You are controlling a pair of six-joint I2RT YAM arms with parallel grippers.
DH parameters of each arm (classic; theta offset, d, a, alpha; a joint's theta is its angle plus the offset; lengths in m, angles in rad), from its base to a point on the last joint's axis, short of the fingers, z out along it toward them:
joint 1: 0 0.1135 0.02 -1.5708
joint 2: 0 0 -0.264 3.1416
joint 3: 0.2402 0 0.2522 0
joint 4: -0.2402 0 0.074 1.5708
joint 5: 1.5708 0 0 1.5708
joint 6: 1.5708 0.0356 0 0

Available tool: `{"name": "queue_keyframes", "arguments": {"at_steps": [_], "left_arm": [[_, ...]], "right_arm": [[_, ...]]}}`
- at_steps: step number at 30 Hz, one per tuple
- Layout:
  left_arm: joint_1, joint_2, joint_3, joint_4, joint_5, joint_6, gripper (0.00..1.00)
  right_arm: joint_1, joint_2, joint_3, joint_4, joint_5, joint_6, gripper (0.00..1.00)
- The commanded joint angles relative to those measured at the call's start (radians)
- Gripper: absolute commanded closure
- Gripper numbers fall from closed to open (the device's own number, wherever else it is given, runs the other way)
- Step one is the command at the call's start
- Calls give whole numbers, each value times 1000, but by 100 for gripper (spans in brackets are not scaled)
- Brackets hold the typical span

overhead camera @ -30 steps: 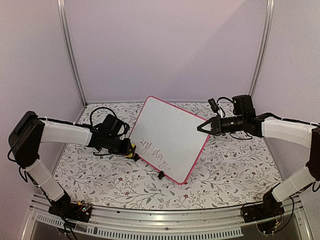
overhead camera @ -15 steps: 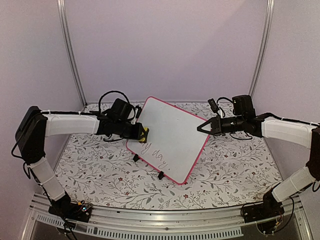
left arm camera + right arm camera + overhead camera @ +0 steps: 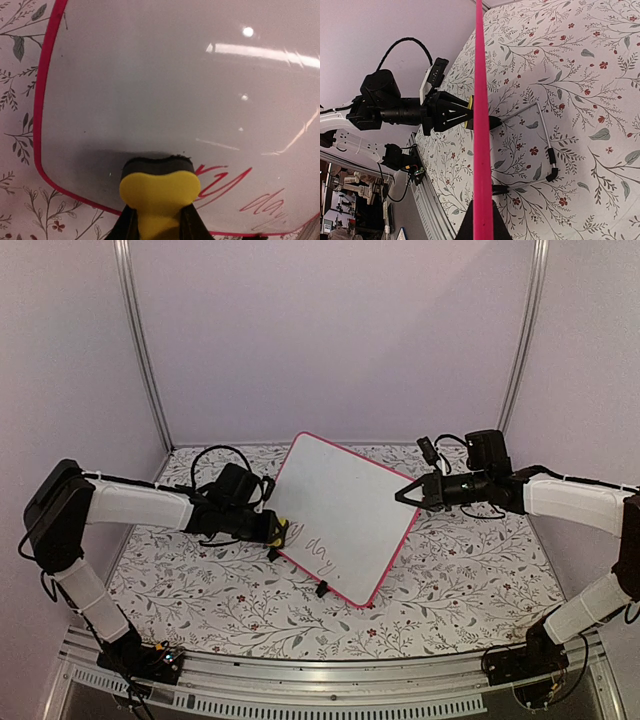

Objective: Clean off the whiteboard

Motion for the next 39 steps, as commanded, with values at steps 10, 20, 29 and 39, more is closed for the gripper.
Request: {"name": "queue_keyframes", "arguments": {"at_steps": [10,20,29,39], "left_arm": [[-17,-32,-100,-91,-20,-39,100],[-17,-71,91,-104,-50,24,100],[-36,54,125,-109,14,14,100],[-49,21,-24,-91,18,-42,100]], "right_arm": [[21,27,-17,-58,-27,-29,100],[20,27,-20,-58,-26,-29,100],[21,28,-21,-58,-22,-29,100],[21,37,-21,-53,-26,-31,100]]}}
